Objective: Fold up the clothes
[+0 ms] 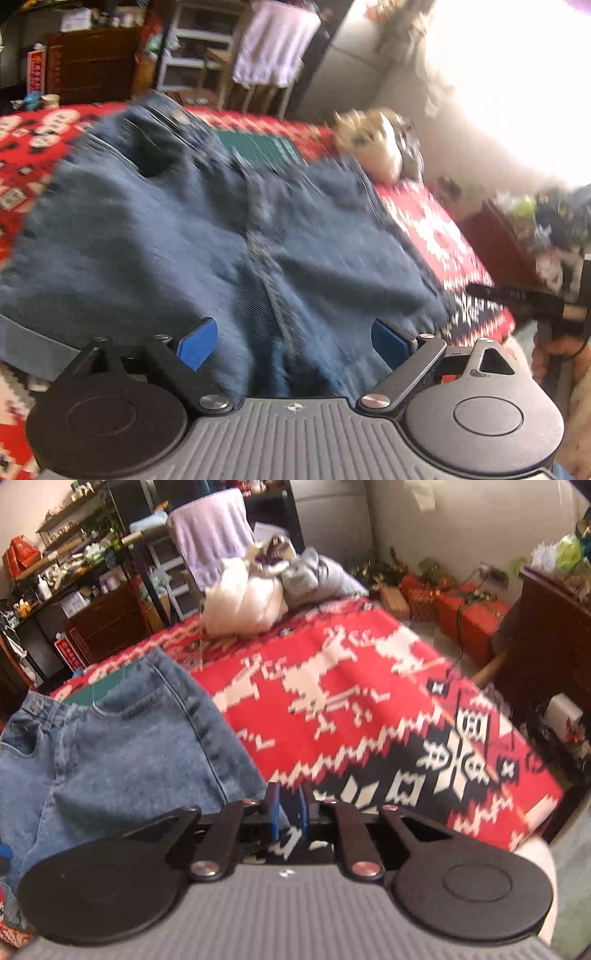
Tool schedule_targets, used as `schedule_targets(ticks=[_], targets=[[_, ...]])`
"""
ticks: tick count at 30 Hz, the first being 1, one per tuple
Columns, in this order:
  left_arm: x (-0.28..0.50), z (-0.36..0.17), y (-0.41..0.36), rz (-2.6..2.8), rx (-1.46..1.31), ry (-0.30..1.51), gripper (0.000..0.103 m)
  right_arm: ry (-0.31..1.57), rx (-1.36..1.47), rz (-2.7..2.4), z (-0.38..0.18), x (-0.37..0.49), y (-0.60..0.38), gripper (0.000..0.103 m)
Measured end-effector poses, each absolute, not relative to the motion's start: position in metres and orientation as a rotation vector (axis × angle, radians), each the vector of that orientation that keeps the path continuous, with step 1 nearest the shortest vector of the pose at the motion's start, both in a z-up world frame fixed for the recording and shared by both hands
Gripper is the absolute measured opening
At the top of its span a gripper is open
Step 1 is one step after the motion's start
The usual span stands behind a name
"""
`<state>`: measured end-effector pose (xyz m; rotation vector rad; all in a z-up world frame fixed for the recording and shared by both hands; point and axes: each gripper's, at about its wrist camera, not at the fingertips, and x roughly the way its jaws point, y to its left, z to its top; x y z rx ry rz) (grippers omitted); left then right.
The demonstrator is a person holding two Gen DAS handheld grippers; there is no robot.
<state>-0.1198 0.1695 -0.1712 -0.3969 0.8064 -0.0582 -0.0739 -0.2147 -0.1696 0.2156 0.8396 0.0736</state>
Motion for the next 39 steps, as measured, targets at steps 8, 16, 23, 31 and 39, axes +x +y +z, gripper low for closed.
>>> schedule_targets(ticks=[8, 16, 23, 31, 39], targets=[[-0.152, -0.160, 0.234, 0.117, -0.299, 0.787, 0.085, 0.814, 0.176, 0.161, -0.160, -0.073, -0.192, 0.014], [-0.177, -0.184, 0.288, 0.309, -0.255, 0.842, 0.057, 0.840, 0.156, 0.262, -0.168, -0.071, -0.163, 0.023], [-0.183, -0.206, 0.314, 0.390, -0.282, 0.898, 0.036, 0.855, 0.165, 0.276, -0.172, -0.069, -0.160, 0.025], [-0.170, -0.214, 0.316, 0.354, -0.290, 0.892, 0.037, 0.870, 0.186, 0.270, -0.175, -0.072, -0.166, 0.028], [-0.160, -0.204, 0.303, 0.352, -0.265, 0.880, 0.014, 0.877, 0.196, 0.273, -0.176, -0.074, -0.166, 0.030]])
